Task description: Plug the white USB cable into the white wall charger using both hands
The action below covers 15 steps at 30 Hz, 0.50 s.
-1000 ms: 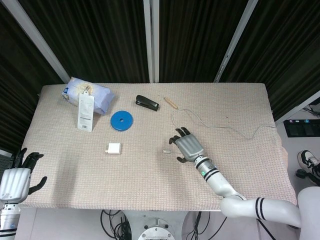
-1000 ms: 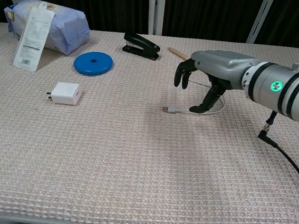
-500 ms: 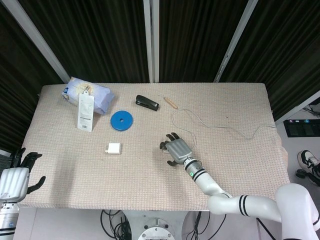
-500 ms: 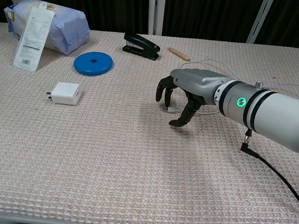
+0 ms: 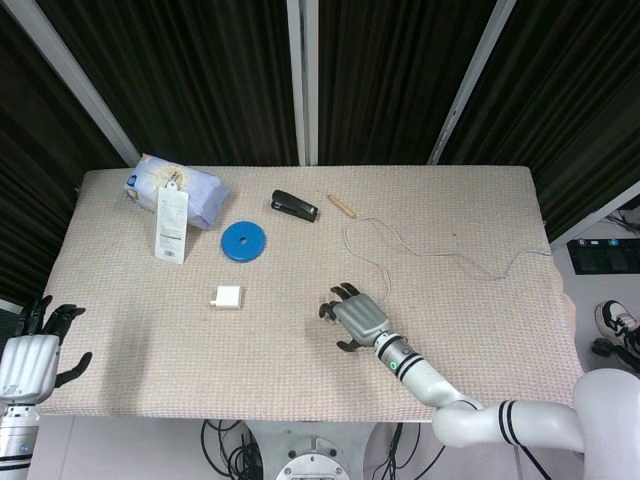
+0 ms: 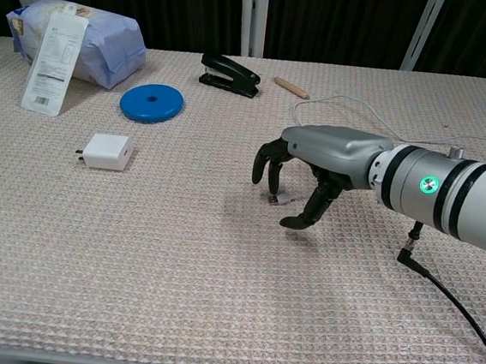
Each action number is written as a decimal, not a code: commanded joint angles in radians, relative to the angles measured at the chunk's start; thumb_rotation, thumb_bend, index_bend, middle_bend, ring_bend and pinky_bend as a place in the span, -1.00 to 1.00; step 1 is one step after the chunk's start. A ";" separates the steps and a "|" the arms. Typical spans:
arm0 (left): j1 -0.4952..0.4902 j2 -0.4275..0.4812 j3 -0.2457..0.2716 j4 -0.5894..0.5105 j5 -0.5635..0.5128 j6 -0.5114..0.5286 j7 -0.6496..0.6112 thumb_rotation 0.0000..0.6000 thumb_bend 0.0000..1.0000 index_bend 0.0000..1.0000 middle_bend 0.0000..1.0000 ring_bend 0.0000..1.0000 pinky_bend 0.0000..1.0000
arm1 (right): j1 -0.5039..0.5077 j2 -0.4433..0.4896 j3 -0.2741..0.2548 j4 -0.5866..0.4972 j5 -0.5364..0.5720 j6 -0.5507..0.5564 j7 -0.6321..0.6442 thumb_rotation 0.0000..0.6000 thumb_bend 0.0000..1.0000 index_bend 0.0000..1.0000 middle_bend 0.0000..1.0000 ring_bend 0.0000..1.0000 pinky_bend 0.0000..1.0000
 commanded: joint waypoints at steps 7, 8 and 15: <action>-0.009 0.002 -0.002 -0.002 0.004 -0.008 0.001 1.00 -0.56 -0.54 -0.62 -0.97 -1.00 | 0.003 -0.042 -0.031 0.046 -0.007 0.120 -0.196 1.00 -0.56 -0.35 -0.29 -0.81 -0.85; -0.010 0.002 -0.002 -0.002 0.004 -0.010 0.001 1.00 -0.56 -0.54 -0.62 -0.97 -1.00 | 0.004 -0.052 -0.030 0.052 0.002 0.124 -0.205 1.00 -0.55 -0.34 -0.28 -0.81 -0.85; -0.009 0.002 -0.002 0.004 0.000 -0.011 -0.005 1.00 -0.56 -0.54 -0.62 -0.97 -1.00 | 0.000 -0.107 -0.028 0.105 0.018 0.134 -0.214 1.00 -0.51 -0.24 -0.27 -0.81 -0.85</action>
